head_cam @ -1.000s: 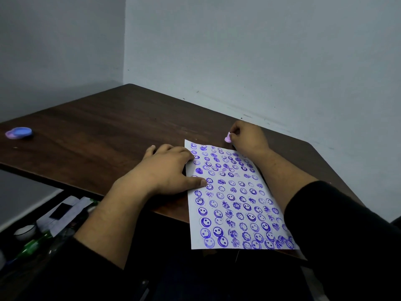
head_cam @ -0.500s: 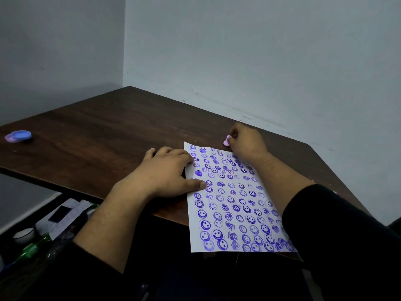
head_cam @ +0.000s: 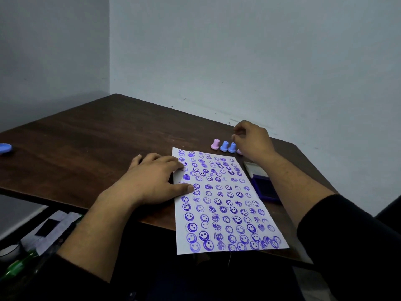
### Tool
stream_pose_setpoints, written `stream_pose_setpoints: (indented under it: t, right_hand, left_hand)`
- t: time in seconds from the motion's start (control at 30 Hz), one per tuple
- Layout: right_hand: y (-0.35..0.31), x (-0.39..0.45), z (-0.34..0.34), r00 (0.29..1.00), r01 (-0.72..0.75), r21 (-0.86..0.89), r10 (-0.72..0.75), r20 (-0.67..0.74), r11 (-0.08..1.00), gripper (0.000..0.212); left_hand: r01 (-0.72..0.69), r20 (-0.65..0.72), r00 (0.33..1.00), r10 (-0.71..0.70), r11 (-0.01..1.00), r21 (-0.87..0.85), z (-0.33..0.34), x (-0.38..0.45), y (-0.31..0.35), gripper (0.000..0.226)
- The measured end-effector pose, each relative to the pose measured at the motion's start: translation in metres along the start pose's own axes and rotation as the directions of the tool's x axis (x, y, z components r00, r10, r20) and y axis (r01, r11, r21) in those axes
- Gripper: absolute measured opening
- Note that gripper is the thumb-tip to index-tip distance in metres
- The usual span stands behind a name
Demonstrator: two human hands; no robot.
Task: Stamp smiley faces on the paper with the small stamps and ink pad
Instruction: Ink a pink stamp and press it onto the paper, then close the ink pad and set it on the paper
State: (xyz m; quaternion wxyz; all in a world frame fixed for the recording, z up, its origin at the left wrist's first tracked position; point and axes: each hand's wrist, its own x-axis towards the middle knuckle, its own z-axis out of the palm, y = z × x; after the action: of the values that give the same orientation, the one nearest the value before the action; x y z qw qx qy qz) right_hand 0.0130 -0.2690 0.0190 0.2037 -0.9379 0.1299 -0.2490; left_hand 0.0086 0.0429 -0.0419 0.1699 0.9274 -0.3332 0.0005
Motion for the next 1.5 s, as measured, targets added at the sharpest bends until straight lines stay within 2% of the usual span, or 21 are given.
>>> stream_pose_setpoints:
  t: [0.2,0.4,0.57,0.77,0.97,1.13,1.27,1.4,1.5]
  right_hand:
    - [0.037,-0.015,-0.029,0.998,-0.013,-0.112,0.020,0.059,0.994,0.011]
    - [0.078,-0.022,-0.041,0.981,-0.013,-0.252,0.062,0.185,0.968,0.023]
    - [0.091,-0.023,-0.042,0.964,-0.014,-0.298,0.092,0.249,0.954,0.028]
    - [0.090,-0.024,-0.038,0.978,0.023,-0.303,0.041,0.203,0.953,0.026]
    - [0.078,-0.026,-0.042,0.973,0.137,-0.415,-0.043,0.226,0.899,0.030]
    - [0.068,-0.028,-0.056,0.952,0.287,-0.478,-0.190,0.240,0.830,0.034]
    - [0.062,-0.035,-0.072,0.945,0.322,-0.488,-0.243,0.219,0.811,0.031]
    - [0.059,-0.053,-0.088,0.946,0.323,-0.424,-0.275,0.170,0.846,0.027]
    - [0.063,-0.071,-0.098,0.945,0.327,-0.347,-0.303,0.123,0.879,0.023]
  left_hand:
    - [0.003,-0.001,1.000,-0.003,1.000,0.000,0.001,0.000,0.000,0.092]
    - [0.008,-0.007,1.000,-0.008,1.000,0.019,0.001,0.001,0.000,0.094]
    - [0.004,-0.005,1.000,-0.004,1.000,0.027,0.001,0.001,-0.001,0.096]
    - [-0.002,-0.019,1.000,0.002,1.000,0.027,0.001,0.002,-0.003,0.096]
    - [-0.009,-0.012,1.000,0.009,1.000,0.016,-0.002,0.001,0.000,0.099]
    - [-0.026,-0.009,1.000,0.026,0.999,-0.029,-0.009,-0.004,0.004,0.093]
    - [-0.081,-0.038,0.996,0.078,0.994,-0.073,-0.018,-0.003,0.010,0.078]
    - [-0.168,0.062,0.985,0.164,0.984,0.062,-0.040,0.020,0.018,0.074]
    - [-0.207,0.061,0.977,0.202,0.975,0.081,-0.057,0.045,0.027,0.069]
